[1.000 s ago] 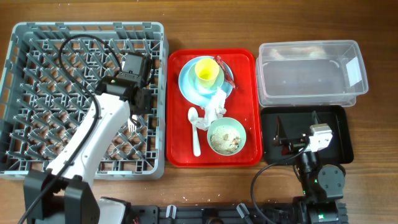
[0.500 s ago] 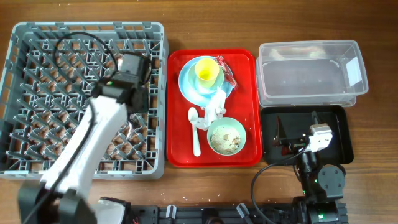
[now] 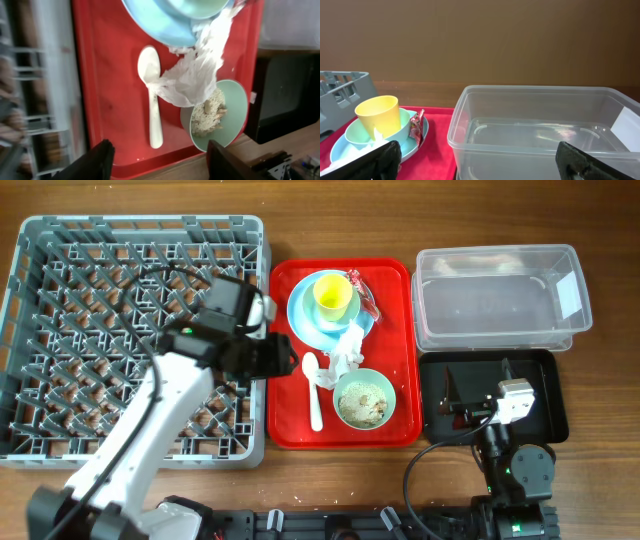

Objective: Sort waste into correct bins and load items into the dishwasher rack
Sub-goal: 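Move the left gripper back to the tray and grasp the white spoon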

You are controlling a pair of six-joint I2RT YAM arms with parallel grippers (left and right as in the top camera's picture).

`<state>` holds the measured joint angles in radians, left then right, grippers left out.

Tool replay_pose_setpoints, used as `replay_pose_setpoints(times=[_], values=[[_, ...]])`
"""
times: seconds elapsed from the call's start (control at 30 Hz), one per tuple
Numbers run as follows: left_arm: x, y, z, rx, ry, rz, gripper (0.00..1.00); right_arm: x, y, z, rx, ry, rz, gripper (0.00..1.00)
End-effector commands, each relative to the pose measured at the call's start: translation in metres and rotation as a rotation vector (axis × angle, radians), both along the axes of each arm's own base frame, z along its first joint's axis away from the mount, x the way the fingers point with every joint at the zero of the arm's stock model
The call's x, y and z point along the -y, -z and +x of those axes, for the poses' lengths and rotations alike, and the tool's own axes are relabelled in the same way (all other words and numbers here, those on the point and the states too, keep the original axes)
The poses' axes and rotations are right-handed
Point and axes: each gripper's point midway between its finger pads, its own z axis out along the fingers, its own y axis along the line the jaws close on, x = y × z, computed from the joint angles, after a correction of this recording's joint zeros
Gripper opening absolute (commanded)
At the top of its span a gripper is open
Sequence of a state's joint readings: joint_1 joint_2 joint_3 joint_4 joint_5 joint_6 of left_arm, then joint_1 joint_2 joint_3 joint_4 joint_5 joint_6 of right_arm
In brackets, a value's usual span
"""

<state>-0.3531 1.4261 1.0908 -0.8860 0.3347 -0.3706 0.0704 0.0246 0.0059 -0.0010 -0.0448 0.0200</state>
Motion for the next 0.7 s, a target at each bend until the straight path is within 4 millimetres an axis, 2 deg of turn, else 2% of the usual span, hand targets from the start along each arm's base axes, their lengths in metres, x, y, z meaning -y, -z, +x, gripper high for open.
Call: replay_pose_setpoints(times=[0.0,0.13,0.2,0.33,0.43,0.53,0.6,0.63,0.67], values=[[0.014,0.043,-0.008,-0.107,-0.062,0.055,0.5,-0.001,-0.001,0.0,0.006,-0.008,-0.017,1.0],[0.034,0.077,-0.016,-0.151,-0.08,0.15,0.3,-0.001,-0.001,0.0,0.006,-0.008,-0.017,1.0],[0.035,0.095,-0.022,-0.151,-0.127,0.258,0.28,-0.001,-0.001,0.0,0.006,-0.008,-0.017,1.0],[0.038,0.109,-0.024,-0.108,-0.171,0.355,0.29,-0.001,-0.001,0.0,0.006,-0.008,-0.017,1.0],[0.049,0.12,-0.022,-0.089,-0.165,0.355,0.31,-0.001,-0.001,0.0,0.006,-0.008,-0.017,1.0],[0.047,0.129,-0.021,-0.093,-0.166,0.377,0.3,-0.001,-0.001,0.0,0.006,-0.008,-0.017,1.0],[0.045,0.136,-0.022,-0.105,-0.165,0.399,0.27,-0.001,-0.001,0.0,0.006,-0.008,-0.017,1.0],[0.044,0.137,-0.022,-0.108,-0.164,0.402,0.21,-0.001,-0.001,0.0,0.006,-0.008,-0.017,1.0],[0.044,0.137,-0.022,-0.108,-0.164,0.402,0.18,-0.001,-0.001,0.0,0.006,-0.008,-0.017,1.0]])
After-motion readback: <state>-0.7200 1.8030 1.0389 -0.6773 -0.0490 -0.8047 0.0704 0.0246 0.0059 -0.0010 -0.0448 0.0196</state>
